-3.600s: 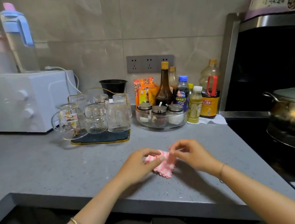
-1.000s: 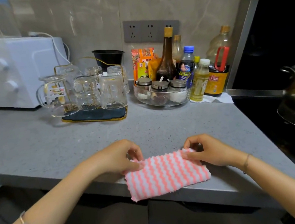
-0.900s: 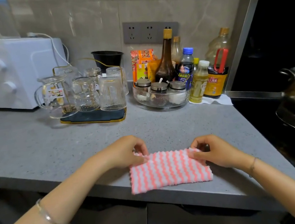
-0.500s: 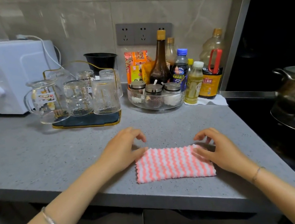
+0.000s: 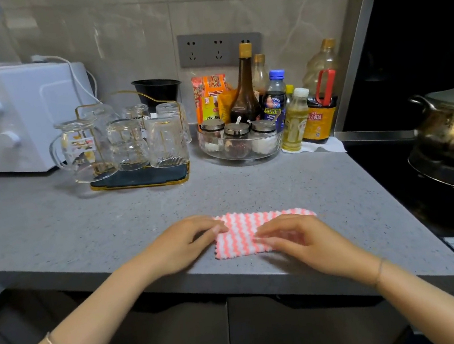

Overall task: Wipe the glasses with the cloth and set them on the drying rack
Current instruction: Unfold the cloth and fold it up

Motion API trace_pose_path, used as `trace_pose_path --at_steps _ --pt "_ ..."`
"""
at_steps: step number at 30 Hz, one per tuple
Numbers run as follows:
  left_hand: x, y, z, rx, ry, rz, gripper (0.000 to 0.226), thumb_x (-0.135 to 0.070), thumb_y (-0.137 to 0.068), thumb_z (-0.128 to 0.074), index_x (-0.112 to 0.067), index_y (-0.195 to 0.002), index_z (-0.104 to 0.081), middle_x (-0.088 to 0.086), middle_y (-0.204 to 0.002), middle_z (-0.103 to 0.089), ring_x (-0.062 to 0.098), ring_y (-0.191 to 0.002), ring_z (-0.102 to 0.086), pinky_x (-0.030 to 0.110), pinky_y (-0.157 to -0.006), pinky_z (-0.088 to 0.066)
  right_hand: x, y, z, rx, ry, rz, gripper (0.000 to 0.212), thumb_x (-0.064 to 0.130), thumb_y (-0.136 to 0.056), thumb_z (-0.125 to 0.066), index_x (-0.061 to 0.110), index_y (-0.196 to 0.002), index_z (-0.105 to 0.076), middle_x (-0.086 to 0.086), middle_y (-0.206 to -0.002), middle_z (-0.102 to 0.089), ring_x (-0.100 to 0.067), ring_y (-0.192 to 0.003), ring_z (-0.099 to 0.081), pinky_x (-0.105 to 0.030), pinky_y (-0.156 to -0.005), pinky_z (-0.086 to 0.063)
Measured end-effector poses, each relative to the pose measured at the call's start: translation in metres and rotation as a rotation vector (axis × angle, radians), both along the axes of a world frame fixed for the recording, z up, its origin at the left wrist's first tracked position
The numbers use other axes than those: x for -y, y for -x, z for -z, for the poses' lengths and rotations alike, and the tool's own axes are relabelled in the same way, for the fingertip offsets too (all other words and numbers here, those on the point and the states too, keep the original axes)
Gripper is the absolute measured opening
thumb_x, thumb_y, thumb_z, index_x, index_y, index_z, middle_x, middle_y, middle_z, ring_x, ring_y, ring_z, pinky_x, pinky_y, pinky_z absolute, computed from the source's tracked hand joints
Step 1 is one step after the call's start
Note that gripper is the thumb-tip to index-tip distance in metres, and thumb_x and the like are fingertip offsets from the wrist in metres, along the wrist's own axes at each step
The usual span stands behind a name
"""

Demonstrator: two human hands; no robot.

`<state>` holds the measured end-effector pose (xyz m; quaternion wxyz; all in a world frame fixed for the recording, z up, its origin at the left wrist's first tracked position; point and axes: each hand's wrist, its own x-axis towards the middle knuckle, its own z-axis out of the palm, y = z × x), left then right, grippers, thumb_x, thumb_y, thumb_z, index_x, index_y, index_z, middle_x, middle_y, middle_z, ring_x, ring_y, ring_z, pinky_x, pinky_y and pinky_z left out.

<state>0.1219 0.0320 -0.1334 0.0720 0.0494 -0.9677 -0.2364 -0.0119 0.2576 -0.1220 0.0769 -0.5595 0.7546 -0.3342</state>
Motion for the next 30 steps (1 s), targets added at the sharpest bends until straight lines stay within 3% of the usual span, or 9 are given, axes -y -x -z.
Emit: trace_pose_path --at_steps 5,8,11,12,14,17,20,24,30 --pt "-0.002 -0.006 -0.003 0.098 -0.127 -0.046 0.042 -0.047 -0.099 -0.02 -0.046 -0.127 -0.052 -0.013 -0.148 -0.04 0.005 -0.14 -0.029 0.021 -0.114 -0.017 0.043 -0.031 0.008 -0.185 -0.007 -0.018 0.031 0.051 -0.084 -0.063 0.025 -0.1 -0.072 0.01 -0.1 -0.068 -0.006 -0.095 -0.058 -0.025 -0.085 -0.045" --pt "-0.006 -0.008 -0.003 0.118 -0.202 -0.08 0.03 -0.052 -0.101 -0.017 -0.056 -0.124 -0.036 -0.024 -0.139 -0.028 -0.001 -0.137 -0.023 0.019 -0.114 -0.007 0.054 -0.037 0.014 -0.343 0.031 0.065 0.029 0.05 -0.082 -0.066 0.023 -0.09 -0.071 0.005 -0.09 -0.064 -0.013 -0.088 -0.055 -0.03 -0.076 -0.045" --pt "-0.003 -0.008 0.0 0.081 -0.232 -0.049 0.084 -0.087 -0.075 -0.005 -0.045 -0.137 -0.044 -0.024 -0.144 -0.029 -0.002 -0.138 -0.02 0.034 -0.121 -0.007 0.056 -0.04 0.016 -0.408 0.08 0.112 0.025 0.046 -0.088 -0.063 0.023 -0.085 -0.072 0.005 -0.082 -0.066 -0.013 -0.078 -0.057 -0.029 -0.064 -0.044" --pt "-0.002 -0.008 0.001 0.084 -0.231 -0.034 0.099 -0.095 -0.064 -0.004 -0.042 -0.137 -0.047 -0.025 -0.141 -0.031 -0.003 -0.137 -0.018 0.033 -0.12 -0.009 0.055 -0.042 0.013 -0.314 0.096 0.123 0.024 0.044 -0.088 -0.063 0.022 -0.084 -0.073 0.006 -0.08 -0.067 -0.011 -0.074 -0.058 -0.028 -0.064 -0.045" --pt "-0.004 -0.007 -0.002 0.028 -0.228 0.006 0.088 -0.097 -0.062 -0.023 -0.046 -0.125 -0.055 -0.023 -0.14 -0.042 -0.002 -0.136 -0.022 0.024 -0.115 -0.017 0.052 -0.04 0.0 0.027 0.168 0.136 0.02 0.037 -0.088 -0.064 0.02 -0.082 -0.074 0.006 -0.077 -0.07 -0.005 -0.069 -0.061 -0.025 -0.066 -0.049" --pt "-0.011 0.0 -0.004 -0.202 -0.146 0.02 0.043 -0.05 -0.08 -0.072 -0.028 -0.116 -0.066 -0.013 -0.117 -0.059 -0.001 -0.112 -0.047 0.006 -0.096 -0.033 0.049 -0.033 -0.027 0.322 0.316 0.196 0.013 0.018 -0.09 -0.063 0.018 -0.079 -0.071 0.007 -0.071 -0.069 0.0 -0.066 -0.061 -0.016 -0.066 -0.049" --pt "-0.015 0.014 -0.013 -0.354 -0.42 0.002 0.014 -0.017 -0.087 -0.07 -0.016 -0.101 -0.07 0.0 -0.096 -0.072 0.005 -0.085 -0.063 0.024 -0.083 -0.049 0.043 -0.023 -0.049 0.678 0.372 0.276 0.015 0.015 -0.092 -0.059 0.01 -0.082 -0.069 0.0 -0.071 -0.066 -0.005 -0.063 -0.06 -0.018 -0.06 -0.052" --pt "-0.02 0.032 -0.045 -0.403 -0.857 -0.082 0.011 -0.009 -0.092 -0.06 -0.014 -0.098 -0.068 -0.01 -0.077 -0.074 0.0 -0.072 -0.068 0.016 -0.066 -0.054 0.035 -0.004 -0.068 0.956 0.374 0.283 0.017 0.023 -0.095 -0.054 0.013 -0.093 -0.068 0.0 -0.08 -0.067 -0.009 -0.07 -0.061 -0.017 -0.064 -0.053" --pt "-0.014 0.053 -0.09 -0.381 -0.784 -0.139 0.025 -0.032 -0.093 -0.059 -0.015 -0.109 -0.068 -0.004 -0.088 -0.072 0.005 -0.075 -0.068 0.017 -0.066 -0.056 0.045 0.021 -0.094 0.983 0.463 0.27 0.018 0.026 -0.095 -0.056 0.013 -0.101 -0.067 -0.007 -0.1 -0.067 -0.016 -0.088 -0.064 -0.023 -0.079 -0.055"
